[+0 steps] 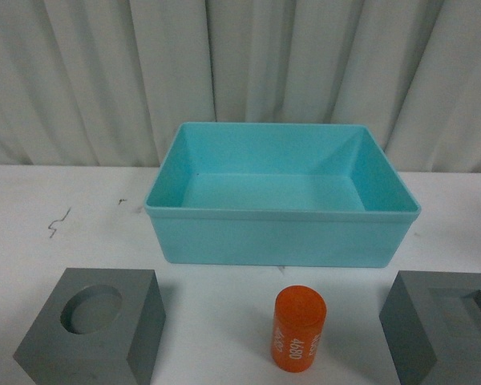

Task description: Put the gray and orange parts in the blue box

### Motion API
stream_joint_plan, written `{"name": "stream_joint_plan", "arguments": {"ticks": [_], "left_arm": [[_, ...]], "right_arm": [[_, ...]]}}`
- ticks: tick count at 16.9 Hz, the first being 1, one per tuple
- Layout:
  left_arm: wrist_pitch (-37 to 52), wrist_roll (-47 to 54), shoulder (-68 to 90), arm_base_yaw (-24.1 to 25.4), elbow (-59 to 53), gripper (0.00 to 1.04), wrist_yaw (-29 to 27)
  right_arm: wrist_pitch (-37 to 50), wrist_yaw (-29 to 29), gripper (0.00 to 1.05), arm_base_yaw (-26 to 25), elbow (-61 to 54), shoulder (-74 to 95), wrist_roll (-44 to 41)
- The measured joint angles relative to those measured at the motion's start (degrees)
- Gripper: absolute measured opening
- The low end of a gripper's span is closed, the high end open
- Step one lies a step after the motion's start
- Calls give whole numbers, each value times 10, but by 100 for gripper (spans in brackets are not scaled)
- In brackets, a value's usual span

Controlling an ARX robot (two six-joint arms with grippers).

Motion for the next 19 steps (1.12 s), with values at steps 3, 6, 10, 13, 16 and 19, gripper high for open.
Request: {"name": "stream_joint_plan", "arguments": {"ticks": [3,6,10,13,16,19], "left_arm": [[0,0,0,0,0,98,0],[0,0,0,0,0,98,0],[0,0,0,0,0,98,0],[0,0,0,0,0,98,0],[0,0,0,0,0,98,0],[0,0,0,0,0,98,0]], "right_arm": [[-18,-25,98,-11,-8,52,2],[-3,-39,98,-6,-32,101,13],[6,-45,98,19,-28,166,14],[11,-45,98,40,-26,184,19],[16,-37,98,50,-26,202,20],[26,-33,98,49,-31,207,20]]}}
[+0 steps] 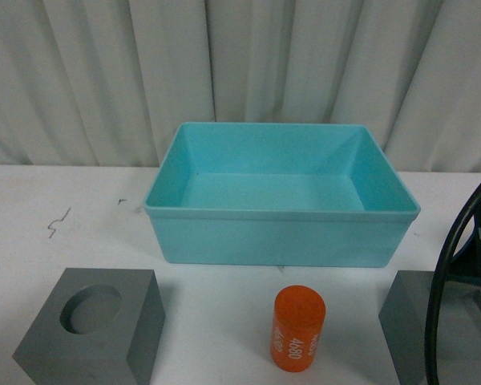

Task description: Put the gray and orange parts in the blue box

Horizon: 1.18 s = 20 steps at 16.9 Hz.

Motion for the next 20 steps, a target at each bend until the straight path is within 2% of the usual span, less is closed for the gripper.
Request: {"name": "stream_joint_plan", "arguments": {"ticks": [12,13,20], "left_arm": [[0,0,0,0,0,98,0],[0,0,0,0,0,98,0],[0,0,0,0,0,98,0]], "right_arm": [[61,-22,98,-19,-32,56,-10],[66,-34,71,-18,-32,57,-12],[63,-14,23,-26,-28,40,-18]]}}
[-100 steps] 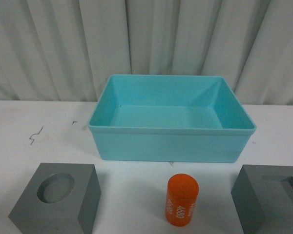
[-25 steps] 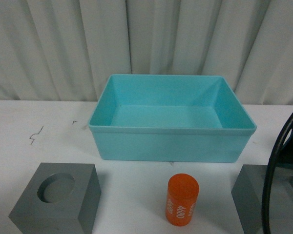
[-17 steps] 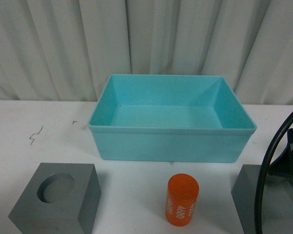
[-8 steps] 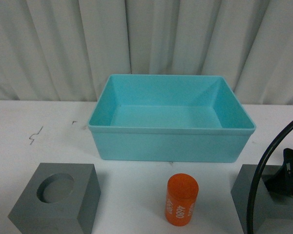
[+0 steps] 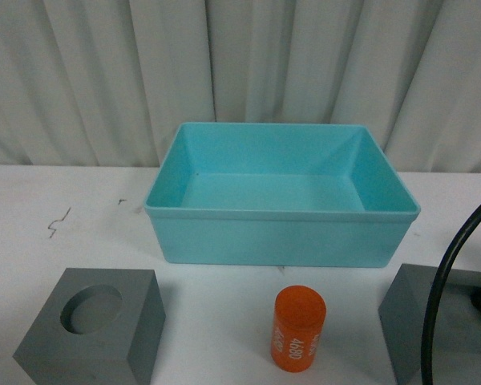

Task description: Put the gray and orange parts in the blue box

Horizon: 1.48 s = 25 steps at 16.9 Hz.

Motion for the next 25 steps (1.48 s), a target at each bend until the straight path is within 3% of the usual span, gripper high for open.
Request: {"name": "stream_joint_plan", "arguments": {"ticks": [5,11,15,20,25], "left_arm": [[0,0,0,0,0,98,0],[0,0,0,0,0,98,0],[0,0,0,0,0,98,0],[0,0,0,0,0,98,0],[0,0,0,0,0,98,0]], "right_arm": [[-13,-1,19,0,-1,-13,-2],[-112,-39,19,-12,43,-138,-9],[-159,-46,19,-31,177,-142,-15],[-201,-36,19,-27,398,27,-13],[-227,-28,19,-6,515,123,-15]]}}
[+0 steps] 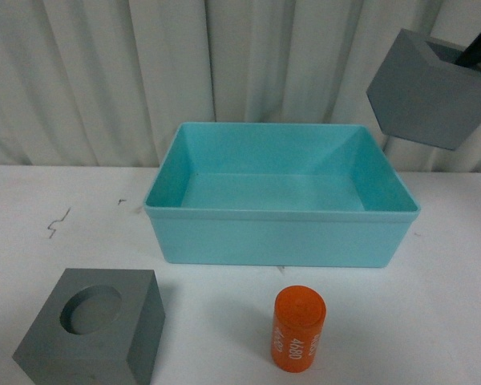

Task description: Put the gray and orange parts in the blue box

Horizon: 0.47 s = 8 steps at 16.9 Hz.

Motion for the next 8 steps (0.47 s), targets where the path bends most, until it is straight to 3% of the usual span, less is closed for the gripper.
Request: {"name": "stream_joint_plan", "arguments": {"ticks": [8], "left_arm": [[0,0,0,0,0,98,0]], "right_arm": [[-17,10,19,82,69,109,0]]}}
